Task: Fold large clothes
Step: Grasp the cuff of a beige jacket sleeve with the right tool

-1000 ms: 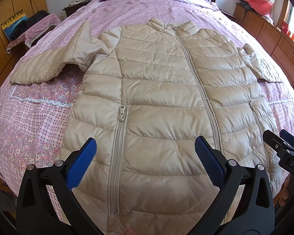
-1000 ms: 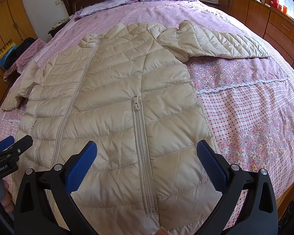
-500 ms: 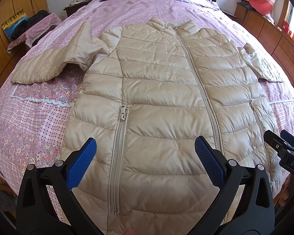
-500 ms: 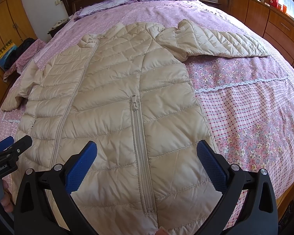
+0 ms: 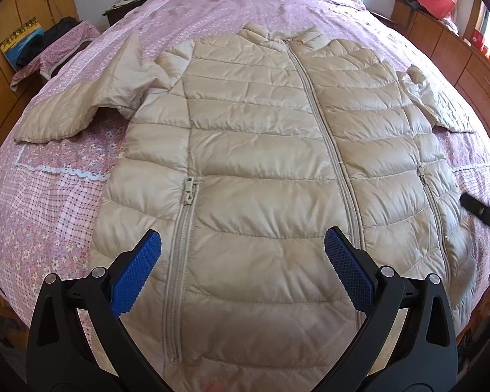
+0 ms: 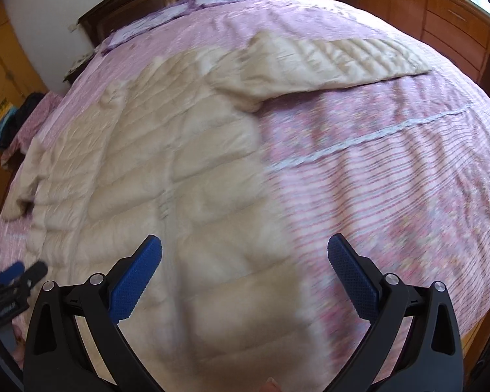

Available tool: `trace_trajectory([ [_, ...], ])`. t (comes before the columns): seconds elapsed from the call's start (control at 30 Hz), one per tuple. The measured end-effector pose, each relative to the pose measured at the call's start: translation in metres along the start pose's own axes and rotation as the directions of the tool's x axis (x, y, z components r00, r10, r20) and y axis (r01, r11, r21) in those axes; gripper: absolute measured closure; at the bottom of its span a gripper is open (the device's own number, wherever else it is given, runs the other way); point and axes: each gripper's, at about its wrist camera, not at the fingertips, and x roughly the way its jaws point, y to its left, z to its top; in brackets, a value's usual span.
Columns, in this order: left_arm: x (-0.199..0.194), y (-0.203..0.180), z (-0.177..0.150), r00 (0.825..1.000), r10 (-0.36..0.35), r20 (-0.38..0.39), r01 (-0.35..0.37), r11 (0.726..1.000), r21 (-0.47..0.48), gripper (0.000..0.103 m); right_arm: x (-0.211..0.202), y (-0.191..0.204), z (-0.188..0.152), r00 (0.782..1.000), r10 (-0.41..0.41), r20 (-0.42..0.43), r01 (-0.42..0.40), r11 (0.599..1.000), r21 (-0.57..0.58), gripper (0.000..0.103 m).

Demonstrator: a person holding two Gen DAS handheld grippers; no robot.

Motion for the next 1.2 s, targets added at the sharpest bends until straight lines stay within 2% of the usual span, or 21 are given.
trace_trajectory([
  [0.13,0.008,-0.008,0.002,1.000,-0.004,-0.017,0.004,1.000,0.005,0.003,0.004,-0.039,0.028,0.999,-0.040,0.028,0.039,0.998,0.044,0.005],
  [0.3,0.019,-0.020,0.006,0.999,-0.014,-0.044,0.015,1.000,0.014,0.003,0.018,-0.098,0.066,1.000,-0.017,0.026,0.012,0.987,0.162,0.005],
  [0.4,0.022,-0.027,0.008,0.999,-0.010,-0.039,0.011,1.000,0.027,0.003,0.030,-0.128,0.090,0.997,-0.063,0.045,0.053,0.980,0.193,0.005],
  [0.87,0.041,-0.035,0.010,0.996,0.007,-0.086,-0.005,1.000,0.027,0.003,0.095,-0.213,0.197,0.979,-0.192,0.063,0.168,0.946,0.279,0.005],
  [1.0,0.048,-0.036,0.008,0.995,0.013,-0.098,-0.009,0.999,0.036,0.003,0.112,-0.227,0.216,0.983,-0.170,0.064,0.142,0.938,0.317,0.005],
  [1.1,0.052,-0.036,0.007,0.995,0.008,-0.103,-0.005,0.999,0.033,0.003,0.117,-0.233,0.223,0.985,-0.135,0.106,0.090,0.931,0.353,0.005],
  [1.2,0.055,-0.036,0.005,0.995,0.005,-0.096,-0.002,1.000,0.026,0.003,0.141,-0.244,0.225,0.991,-0.122,0.049,0.090,0.903,0.420,0.005],
])
